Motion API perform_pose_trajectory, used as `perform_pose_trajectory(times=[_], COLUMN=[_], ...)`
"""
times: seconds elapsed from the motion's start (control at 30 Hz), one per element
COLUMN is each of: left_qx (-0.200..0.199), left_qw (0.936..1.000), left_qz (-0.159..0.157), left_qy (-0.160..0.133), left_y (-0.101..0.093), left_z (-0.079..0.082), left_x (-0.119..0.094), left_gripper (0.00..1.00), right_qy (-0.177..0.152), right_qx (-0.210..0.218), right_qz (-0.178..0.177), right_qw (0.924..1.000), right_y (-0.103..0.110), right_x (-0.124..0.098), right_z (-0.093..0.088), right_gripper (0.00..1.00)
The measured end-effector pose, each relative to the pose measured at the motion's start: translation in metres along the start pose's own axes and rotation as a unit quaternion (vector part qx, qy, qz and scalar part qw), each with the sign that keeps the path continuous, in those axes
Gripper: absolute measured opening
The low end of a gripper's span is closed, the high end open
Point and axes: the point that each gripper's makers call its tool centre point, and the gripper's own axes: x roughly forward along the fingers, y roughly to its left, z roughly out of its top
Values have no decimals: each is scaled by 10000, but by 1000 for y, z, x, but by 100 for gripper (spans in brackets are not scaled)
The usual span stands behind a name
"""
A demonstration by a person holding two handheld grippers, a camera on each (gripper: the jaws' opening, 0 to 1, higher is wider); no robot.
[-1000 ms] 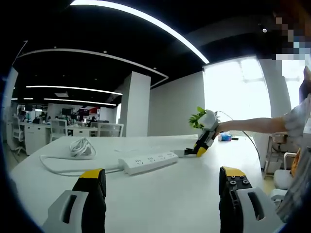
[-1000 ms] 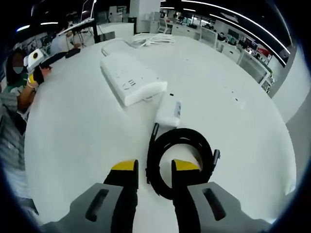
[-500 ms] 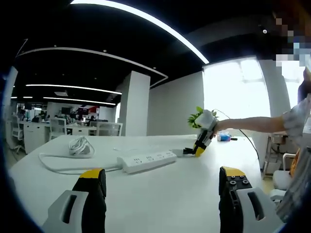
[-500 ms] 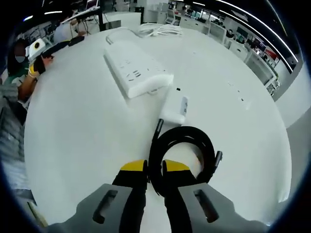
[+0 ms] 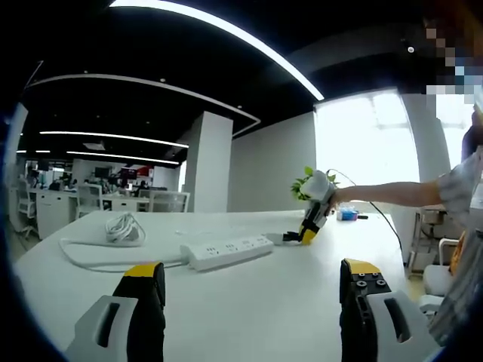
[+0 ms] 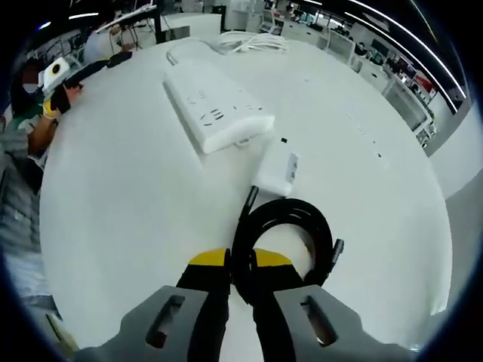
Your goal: Straighten the power strip on the desk, plug the charger into it
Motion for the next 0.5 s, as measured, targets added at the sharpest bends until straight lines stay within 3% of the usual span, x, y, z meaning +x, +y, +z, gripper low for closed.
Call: perform_pose_trajectory(times=[0.27,0.5], left_qx=[-3,-12], left_qw=[10000,10000], left_qz=[0,-15], left_qy=[6,-44], left_y=[-2,-3], left_z=[-2,0], left_x=[-2,-3], left_gripper=[98,98], right_qy=[-147,-349], right_qx=[645,1282], right_qz=[132,357], right_qw=[9977,9905], right_y=[7,14], right_x=[-6,-12], right_z=[7,14], right_gripper=[8,8])
